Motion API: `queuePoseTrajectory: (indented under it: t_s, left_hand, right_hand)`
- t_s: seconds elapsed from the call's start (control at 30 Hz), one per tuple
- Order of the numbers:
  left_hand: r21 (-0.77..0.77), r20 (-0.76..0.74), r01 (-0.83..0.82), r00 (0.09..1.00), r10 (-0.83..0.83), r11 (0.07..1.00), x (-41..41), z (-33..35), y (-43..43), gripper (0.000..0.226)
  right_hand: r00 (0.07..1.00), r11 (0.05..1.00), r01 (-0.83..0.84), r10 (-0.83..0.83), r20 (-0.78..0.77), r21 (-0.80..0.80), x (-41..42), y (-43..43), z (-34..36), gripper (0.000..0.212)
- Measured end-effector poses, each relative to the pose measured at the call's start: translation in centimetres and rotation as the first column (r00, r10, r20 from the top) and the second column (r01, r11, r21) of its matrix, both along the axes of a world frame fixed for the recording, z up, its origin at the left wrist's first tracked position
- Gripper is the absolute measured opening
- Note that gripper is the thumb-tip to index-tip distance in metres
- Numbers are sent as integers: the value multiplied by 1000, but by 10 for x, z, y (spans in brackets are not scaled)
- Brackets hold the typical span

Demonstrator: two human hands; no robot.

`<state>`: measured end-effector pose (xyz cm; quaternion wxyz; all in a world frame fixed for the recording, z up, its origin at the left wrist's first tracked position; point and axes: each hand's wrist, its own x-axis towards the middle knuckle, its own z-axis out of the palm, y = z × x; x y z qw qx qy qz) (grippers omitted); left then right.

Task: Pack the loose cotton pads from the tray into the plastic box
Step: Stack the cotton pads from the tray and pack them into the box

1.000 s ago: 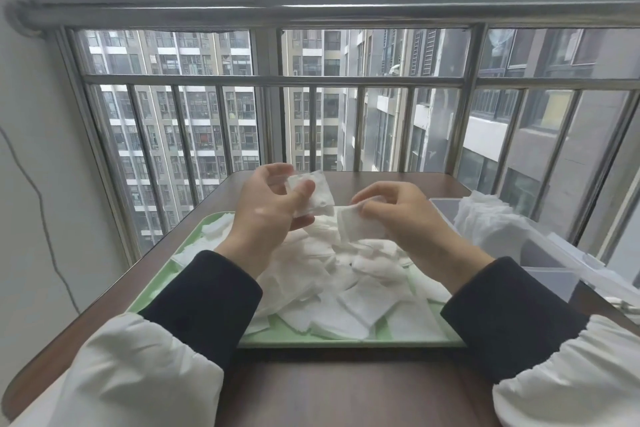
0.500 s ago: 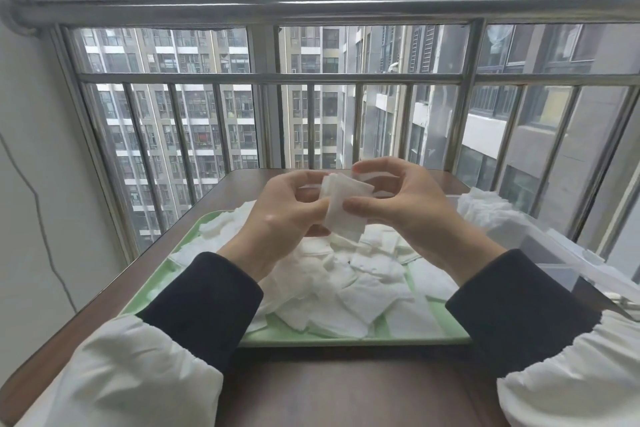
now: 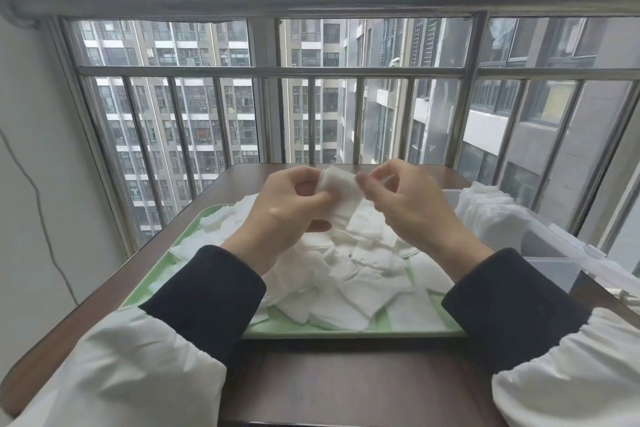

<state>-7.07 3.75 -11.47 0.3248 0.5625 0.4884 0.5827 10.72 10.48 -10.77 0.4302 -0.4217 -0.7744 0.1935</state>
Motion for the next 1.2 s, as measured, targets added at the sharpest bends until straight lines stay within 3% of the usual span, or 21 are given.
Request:
queuePoseTrajectory:
  t_s: [0.07,0.2,0.27,0.47,0.77,0.83,1.0,1.13,1.2]
  left_hand:
    - [0,41,-99,994,99,995,-4,0,2,11]
    - [-4,97,-185,978,184,983,-7,3,3,13]
    - [9,104,-200,975,198,980,-5,3,3,13]
    - [4,101,-213,972,212,977,-3,4,2,14]
    - [-5,103,-222,970,222,975,-2,5,0,12]
    - [-8,105,-220,970,219,976,-2,5,0,13]
    - [-9,107,-231,967,230,973,-1,6,-1,16]
    - [-11,123,-233,965,232,972,0,7,-2,16]
    - [-12,134,-228,964,227,974,0,6,-2,18]
  right_hand:
    - [1000,1000,13,-13,5,20,2,2,0,14]
    - [927,990,-106,66,368,88,4,2,-6,16]
    - [892,990,-115,68,447,78,3,4,-12,13]
    - [840,999,-5,-19,542,43,-1,11,-18,36]
    - [828,1000,1,-6,560,9,1,9,-14,17]
    - [847,999,30,-37,530,22,3,11,-13,15]
    - [942,996,85,-85,323,12,8,14,-9,37]
    - [999,999,30,-29,40,-34,5,13,-7,25]
    - [1000,993,-21,20,-13,-116,0,10,-6,23]
